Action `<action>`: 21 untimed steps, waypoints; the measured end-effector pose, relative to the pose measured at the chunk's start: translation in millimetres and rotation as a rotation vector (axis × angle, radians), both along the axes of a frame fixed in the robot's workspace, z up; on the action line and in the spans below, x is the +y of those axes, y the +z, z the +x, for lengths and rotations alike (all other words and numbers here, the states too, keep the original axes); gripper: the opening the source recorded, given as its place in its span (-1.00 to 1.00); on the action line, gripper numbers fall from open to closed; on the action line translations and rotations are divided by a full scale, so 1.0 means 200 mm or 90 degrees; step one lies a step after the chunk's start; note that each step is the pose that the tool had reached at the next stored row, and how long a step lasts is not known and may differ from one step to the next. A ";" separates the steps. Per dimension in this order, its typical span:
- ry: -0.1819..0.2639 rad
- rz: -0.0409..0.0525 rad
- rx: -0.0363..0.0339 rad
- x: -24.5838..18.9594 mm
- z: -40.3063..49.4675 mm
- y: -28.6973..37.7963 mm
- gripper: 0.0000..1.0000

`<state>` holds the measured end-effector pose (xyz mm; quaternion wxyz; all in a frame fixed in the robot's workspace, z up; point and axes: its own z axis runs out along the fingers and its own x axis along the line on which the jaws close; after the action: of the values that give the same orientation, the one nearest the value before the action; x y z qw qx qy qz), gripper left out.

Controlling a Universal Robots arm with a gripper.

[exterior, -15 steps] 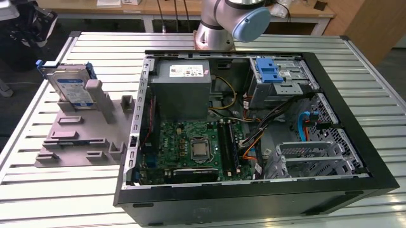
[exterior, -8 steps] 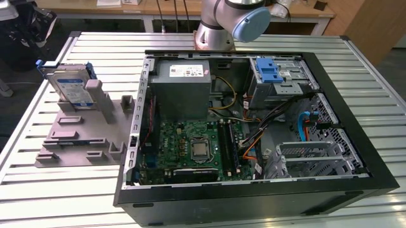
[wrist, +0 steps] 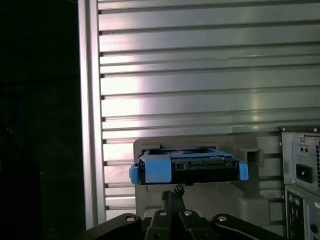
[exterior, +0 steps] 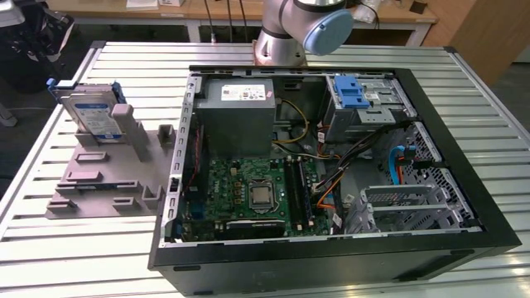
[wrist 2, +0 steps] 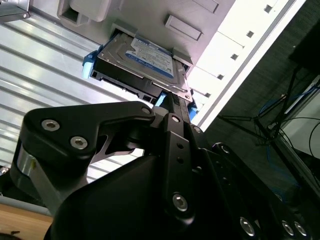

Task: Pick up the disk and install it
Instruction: 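Pick up the disk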

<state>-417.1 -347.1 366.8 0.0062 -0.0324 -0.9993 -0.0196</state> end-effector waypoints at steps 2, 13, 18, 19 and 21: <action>0.000 0.0000 0.0000 0.000 0.000 0.000 -0.79; 0.027 0.0000 0.0000 0.000 0.000 0.000 -0.79; 0.043 0.0000 0.0000 0.000 0.000 0.000 -0.79; 0.046 0.0000 0.0000 0.000 0.000 0.000 -0.79; 0.053 0.0000 0.0000 0.000 0.000 0.000 -0.79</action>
<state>-417.1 -347.1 366.8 0.0070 0.0091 -0.9997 -0.0193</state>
